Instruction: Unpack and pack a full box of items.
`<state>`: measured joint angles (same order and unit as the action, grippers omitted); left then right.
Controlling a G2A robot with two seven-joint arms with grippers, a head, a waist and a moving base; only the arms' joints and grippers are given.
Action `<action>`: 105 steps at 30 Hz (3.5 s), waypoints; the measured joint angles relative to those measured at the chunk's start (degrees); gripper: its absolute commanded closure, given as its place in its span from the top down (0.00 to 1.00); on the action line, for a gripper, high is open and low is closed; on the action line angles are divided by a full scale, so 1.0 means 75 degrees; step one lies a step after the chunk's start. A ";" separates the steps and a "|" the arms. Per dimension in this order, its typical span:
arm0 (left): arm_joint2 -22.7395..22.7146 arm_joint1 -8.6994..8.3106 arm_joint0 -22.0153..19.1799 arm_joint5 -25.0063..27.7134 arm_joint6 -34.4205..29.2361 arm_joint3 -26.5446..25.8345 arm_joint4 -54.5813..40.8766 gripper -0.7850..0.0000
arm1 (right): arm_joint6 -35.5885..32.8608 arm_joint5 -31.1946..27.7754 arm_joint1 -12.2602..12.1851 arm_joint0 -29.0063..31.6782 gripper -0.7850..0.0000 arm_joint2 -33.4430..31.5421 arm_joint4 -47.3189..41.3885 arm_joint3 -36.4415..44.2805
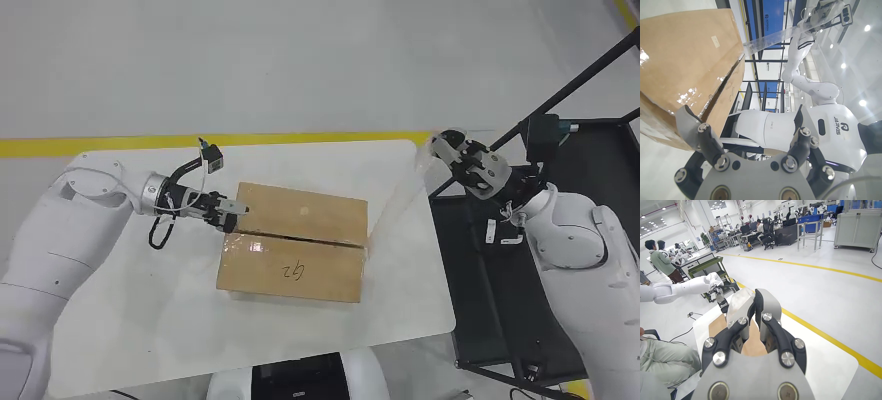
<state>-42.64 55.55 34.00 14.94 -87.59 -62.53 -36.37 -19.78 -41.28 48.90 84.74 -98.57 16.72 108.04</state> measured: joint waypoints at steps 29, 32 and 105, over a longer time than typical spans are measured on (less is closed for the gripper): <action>0.0369 0.0389 -0.0146 0.0035 0.0135 0.0551 0.1178 1.00 | 0.0184 -0.0512 0.0125 0.0679 0.00 -0.0161 -0.0051 0.0968; 0.0368 0.0417 -0.0150 0.0031 0.0131 0.0571 0.1208 1.00 | -0.0001 -0.0421 0.0143 0.0562 0.00 0.0210 -0.0005 0.0991; 0.0737 0.0975 -0.0246 0.0044 -0.0055 0.1210 0.0562 1.00 | 0.0677 0.1324 0.0918 -0.1907 0.00 0.3448 0.1191 -0.0462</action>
<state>-37.11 62.86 32.15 15.26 -88.00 -53.45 -32.15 -14.70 -31.36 55.79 70.44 -72.71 25.65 104.58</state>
